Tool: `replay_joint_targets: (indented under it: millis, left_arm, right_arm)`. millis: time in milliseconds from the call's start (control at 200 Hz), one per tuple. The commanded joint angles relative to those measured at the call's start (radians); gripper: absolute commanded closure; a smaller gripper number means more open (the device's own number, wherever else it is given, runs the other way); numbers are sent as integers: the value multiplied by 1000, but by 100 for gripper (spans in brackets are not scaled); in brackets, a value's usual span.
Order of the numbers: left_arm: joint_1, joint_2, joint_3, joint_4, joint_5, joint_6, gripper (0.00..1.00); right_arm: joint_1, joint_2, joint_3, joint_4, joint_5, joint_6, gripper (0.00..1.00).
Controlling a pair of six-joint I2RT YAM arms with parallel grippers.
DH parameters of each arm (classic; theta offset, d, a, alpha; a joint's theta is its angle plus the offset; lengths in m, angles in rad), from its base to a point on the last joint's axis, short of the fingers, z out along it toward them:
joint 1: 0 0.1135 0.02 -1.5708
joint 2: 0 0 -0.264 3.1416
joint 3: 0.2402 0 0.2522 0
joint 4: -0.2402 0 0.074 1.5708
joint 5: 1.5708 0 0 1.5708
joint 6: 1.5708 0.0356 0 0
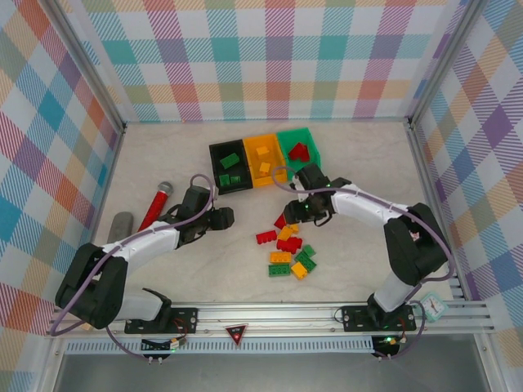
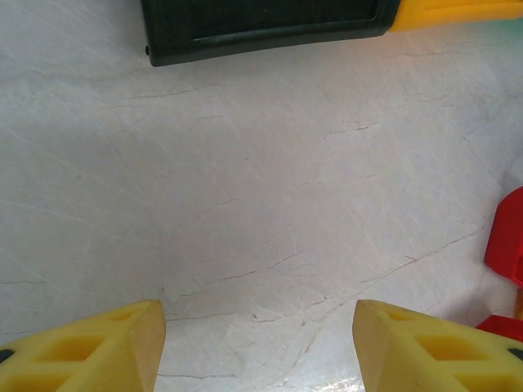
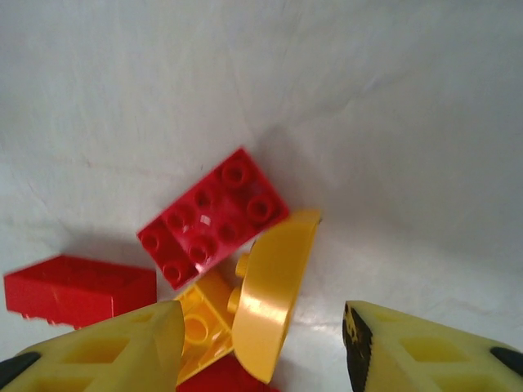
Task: Sort the legos into containers by color
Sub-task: Pick up the lego from the center of the table.
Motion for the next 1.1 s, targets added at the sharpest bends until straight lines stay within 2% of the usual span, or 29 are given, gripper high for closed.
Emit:
replay_joint_targets:
  millis: [0, 250, 465, 890, 1095]
  left_arm:
    - [0, 5, 28, 37, 26, -12, 38]
    - [1, -1, 27, 34, 18, -9, 38]
    - [0, 1, 26, 35, 19, -10, 38]
    - [0, 3, 25, 41, 26, -10, 38]
    - [1, 11, 25, 43, 30, -12, 38]
  right_arm:
    - [24, 30, -15, 23, -23, 38, 47]
    - [32, 90, -15, 48, -5, 58, 57]
    - [31, 87, -26, 46, 48, 57, 72]
    - [32, -22, 22, 64, 53, 58, 73]
    - [31, 94, 215, 50, 67, 11, 73]
